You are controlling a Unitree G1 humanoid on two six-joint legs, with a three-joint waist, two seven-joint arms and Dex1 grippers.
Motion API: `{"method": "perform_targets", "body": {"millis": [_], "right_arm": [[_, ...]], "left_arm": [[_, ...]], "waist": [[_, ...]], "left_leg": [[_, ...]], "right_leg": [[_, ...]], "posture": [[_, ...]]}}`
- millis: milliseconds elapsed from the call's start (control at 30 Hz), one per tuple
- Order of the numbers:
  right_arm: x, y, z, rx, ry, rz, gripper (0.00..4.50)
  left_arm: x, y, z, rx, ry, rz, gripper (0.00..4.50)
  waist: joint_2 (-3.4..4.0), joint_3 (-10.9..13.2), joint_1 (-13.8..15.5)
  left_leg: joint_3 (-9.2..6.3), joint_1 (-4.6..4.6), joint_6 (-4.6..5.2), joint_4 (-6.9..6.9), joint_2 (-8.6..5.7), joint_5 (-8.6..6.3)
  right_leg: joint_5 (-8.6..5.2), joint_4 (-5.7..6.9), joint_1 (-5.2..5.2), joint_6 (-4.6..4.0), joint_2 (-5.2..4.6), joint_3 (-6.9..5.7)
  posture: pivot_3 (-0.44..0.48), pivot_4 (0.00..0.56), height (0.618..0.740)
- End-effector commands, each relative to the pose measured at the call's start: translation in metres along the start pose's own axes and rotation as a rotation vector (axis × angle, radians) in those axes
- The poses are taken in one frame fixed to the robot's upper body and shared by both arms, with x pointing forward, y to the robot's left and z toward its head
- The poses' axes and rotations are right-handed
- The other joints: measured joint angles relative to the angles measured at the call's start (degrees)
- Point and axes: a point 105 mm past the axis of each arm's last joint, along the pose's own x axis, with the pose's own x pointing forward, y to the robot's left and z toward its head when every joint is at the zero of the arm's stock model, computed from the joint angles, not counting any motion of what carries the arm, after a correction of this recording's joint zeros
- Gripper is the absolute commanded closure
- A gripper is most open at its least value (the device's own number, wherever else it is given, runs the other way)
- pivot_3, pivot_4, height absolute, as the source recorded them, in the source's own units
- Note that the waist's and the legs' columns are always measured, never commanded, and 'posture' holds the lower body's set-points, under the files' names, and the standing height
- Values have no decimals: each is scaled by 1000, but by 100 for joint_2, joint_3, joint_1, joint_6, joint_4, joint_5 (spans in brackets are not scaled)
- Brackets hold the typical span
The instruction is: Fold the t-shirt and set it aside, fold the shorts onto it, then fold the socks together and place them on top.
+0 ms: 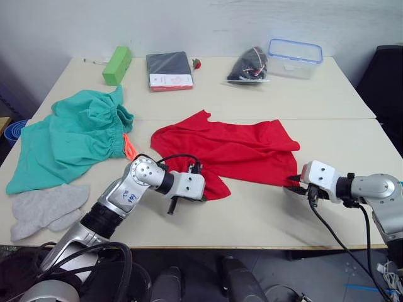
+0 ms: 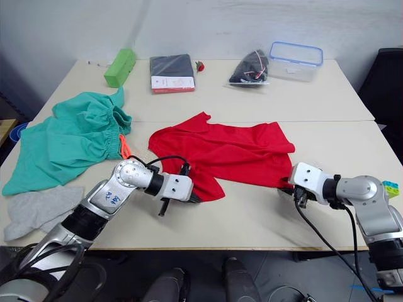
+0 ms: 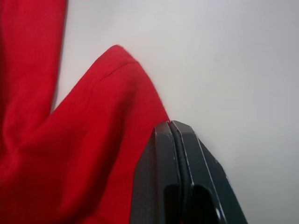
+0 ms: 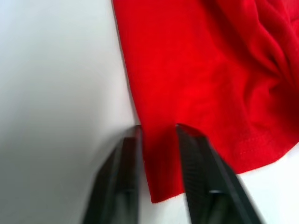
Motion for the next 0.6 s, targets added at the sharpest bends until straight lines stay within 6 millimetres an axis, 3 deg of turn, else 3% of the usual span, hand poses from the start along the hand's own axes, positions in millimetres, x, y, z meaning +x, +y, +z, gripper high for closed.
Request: {"method": "perform_targets", "body": {"millis": [33,233,433,600], "right_arm": [[0,-3,0,-33,1,-2,4476],[-7,-4,1,-63,-2,33,4476],[-32,28,17,-117,-65,258,4476],[-53,49,-2,-230,35,377,4476]], "left_arm": [[-13,-11,-3,-28,2,-26,4500],[-31,-26,-11,-69,11,-45,4500],[-56,-55,-14,-189,-17,-108,4500],[-72,-73,-28,-238,37,-105,4500]], "waist": [[0,0,0],[0,0,9],[0,0,19],[0,0,23]], "left_leg": [[0,1,0,0,1,0],[-1,2,0,0,1,0],[-6,-5,0,-5,4,0],[-4,2,2,-1,3,-1]], "right_leg": [[0,0,1,0,0,-1],[0,-2,2,0,-2,-1],[-1,-2,-1,-1,-2,-6],[-3,-8,9,-1,-6,-7]], "posture": [[0,150,740],[0,150,740],[0,150,740],[0,150,740]]}}
